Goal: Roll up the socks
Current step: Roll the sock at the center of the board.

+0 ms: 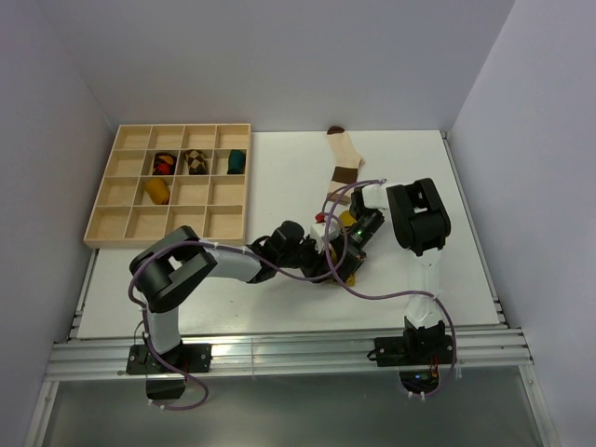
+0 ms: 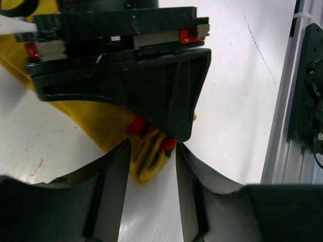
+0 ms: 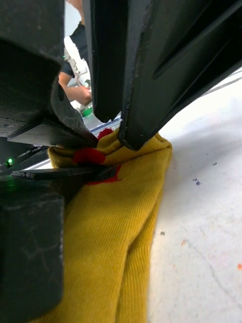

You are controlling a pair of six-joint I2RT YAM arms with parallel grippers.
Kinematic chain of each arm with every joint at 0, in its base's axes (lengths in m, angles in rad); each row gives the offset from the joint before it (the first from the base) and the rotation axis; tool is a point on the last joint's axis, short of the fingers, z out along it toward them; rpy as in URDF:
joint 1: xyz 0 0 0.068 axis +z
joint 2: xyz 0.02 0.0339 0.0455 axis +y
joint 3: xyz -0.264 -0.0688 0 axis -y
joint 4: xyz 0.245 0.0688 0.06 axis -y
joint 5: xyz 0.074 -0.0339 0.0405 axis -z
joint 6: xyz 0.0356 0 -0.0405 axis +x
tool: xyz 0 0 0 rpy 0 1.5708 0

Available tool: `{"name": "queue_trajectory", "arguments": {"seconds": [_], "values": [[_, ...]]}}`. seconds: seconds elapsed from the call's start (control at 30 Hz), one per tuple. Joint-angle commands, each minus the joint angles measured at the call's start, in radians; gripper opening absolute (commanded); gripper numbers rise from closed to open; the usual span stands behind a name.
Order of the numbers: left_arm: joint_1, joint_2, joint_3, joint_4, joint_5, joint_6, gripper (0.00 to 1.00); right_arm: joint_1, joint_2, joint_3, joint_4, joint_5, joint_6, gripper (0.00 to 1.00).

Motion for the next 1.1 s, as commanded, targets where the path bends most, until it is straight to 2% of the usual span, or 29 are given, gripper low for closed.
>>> {"name": "queue_trajectory", "arguments": {"seconds": [0.0, 0.1, 0.17, 0.3, 0.4, 0.43, 0.5, 0.53, 0.57, 0.73, 0.9, 1.07], "values": [[0.019, 0.015, 0.014, 0.053, 0.082, -0.005, 0.45, -0.011, -0.026, 0.010, 0.080, 0.047, 0.029, 0.27], [0.019, 0.044, 0.037, 0.028, 0.099, 0.002, 0.41, -0.012, -0.038, 0.003, 0.115, 0.064, 0.059, 0.27], [0.019, 0.064, 0.052, 0.017, 0.097, 0.006, 0.33, -0.012, -0.052, -0.008, 0.129, 0.076, 0.078, 0.27], [0.019, 0.080, 0.058, 0.011, 0.083, 0.003, 0.32, -0.014, -0.061, -0.010, 0.138, 0.084, 0.085, 0.27], [0.019, 0.092, 0.070, -0.012, 0.047, -0.001, 0.24, -0.012, -0.066, -0.016, 0.159, 0.093, 0.102, 0.29], [0.017, 0.097, 0.084, -0.027, 0.033, -0.006, 0.14, -0.014, -0.077, -0.019, 0.167, 0.098, 0.113, 0.31], [0.011, 0.114, 0.101, -0.078, 0.007, -0.018, 0.05, -0.012, -0.091, -0.033, 0.204, 0.115, 0.125, 0.33], [0.008, 0.121, 0.134, -0.116, -0.057, -0.034, 0.00, -0.012, -0.116, -0.040, 0.221, 0.122, 0.136, 0.38], [-0.001, 0.135, 0.144, -0.163, -0.059, -0.034, 0.00, -0.014, -0.133, -0.050, 0.241, 0.138, 0.154, 0.41], [-0.030, 0.153, 0.185, -0.320, -0.256, -0.078, 0.00, -0.024, -0.265, -0.086, 0.334, 0.153, 0.207, 0.58], [-0.032, 0.135, 0.217, -0.473, -0.380, -0.121, 0.00, -0.090, -0.382, -0.103, 0.415, 0.181, 0.276, 0.60], [-0.030, 0.080, 0.241, -0.593, -0.403, -0.129, 0.00, -0.184, -0.449, -0.128, 0.485, 0.187, 0.329, 0.61]]}}
